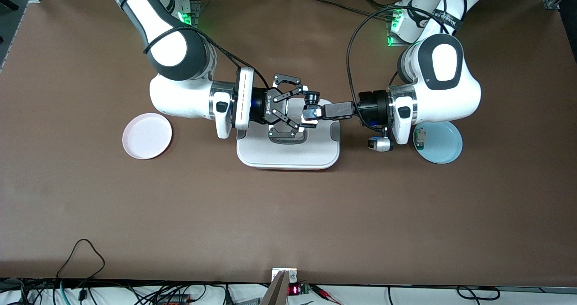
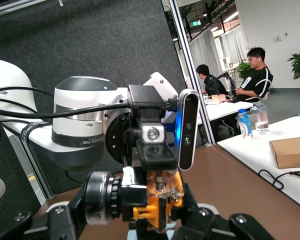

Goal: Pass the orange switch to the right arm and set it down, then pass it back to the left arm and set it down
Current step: 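Close the left gripper on the orange switch held by the right gripper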

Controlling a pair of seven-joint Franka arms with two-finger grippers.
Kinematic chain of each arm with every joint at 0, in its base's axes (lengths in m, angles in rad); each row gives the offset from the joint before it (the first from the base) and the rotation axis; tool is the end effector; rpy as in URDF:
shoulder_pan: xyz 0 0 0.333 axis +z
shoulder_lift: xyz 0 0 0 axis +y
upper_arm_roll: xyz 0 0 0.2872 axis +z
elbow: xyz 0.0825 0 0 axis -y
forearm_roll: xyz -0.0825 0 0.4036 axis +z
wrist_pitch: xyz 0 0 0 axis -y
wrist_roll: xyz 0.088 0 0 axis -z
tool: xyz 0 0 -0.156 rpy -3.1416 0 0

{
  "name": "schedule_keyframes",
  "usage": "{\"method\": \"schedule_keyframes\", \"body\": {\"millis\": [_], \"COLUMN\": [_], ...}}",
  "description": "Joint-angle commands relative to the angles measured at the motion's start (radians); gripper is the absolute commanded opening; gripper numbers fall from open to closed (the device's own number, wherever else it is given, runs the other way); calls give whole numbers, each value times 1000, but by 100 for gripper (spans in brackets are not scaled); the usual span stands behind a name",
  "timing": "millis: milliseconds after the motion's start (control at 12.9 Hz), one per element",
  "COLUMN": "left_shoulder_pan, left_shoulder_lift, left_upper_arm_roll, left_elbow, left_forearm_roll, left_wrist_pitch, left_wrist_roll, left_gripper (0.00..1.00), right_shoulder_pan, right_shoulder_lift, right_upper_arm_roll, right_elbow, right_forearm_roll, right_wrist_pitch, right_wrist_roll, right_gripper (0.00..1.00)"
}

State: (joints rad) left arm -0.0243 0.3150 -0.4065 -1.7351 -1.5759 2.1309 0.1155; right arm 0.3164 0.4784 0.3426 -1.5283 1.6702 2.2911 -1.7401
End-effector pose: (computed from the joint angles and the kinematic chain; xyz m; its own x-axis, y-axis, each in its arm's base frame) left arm 0.6127 -0.3503 0.4222 0.9349 0.1270 -0.3315 0.3434 -0.0861 0.9352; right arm 0.5901 0.4817 0.4148 0.3074 0.0537 0.9501 0.9493 -0.0869 -0.3023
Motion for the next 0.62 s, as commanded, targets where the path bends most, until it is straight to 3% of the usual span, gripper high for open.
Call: {"method": "schedule_keyframes", "body": {"millis": [0, 310, 543], "left_shoulder_pan": [10, 20, 17], "left_shoulder_lift": [16, 15, 13], "left_upper_arm_roll": [-5, -5, -6], "left_elbow": [16, 14, 14], "left_forearm_roll": [-9, -9, -9], "left_wrist_pitch": [-5, -20, -20], "left_wrist_roll": [38, 38, 38], "left_gripper": [58, 26, 12], "right_shoulder_pan": [12, 12, 12], "right_shoulder_lift": [12, 12, 12], "right_upper_arm_roll": [-2, -2, -4], "right_elbow": [28, 28, 27], "right_forearm_roll": [22, 20, 20], "right_wrist_pitch": [16, 16, 16], "right_wrist_roll": [1, -1, -4], "right_gripper": [24, 25, 25]}}
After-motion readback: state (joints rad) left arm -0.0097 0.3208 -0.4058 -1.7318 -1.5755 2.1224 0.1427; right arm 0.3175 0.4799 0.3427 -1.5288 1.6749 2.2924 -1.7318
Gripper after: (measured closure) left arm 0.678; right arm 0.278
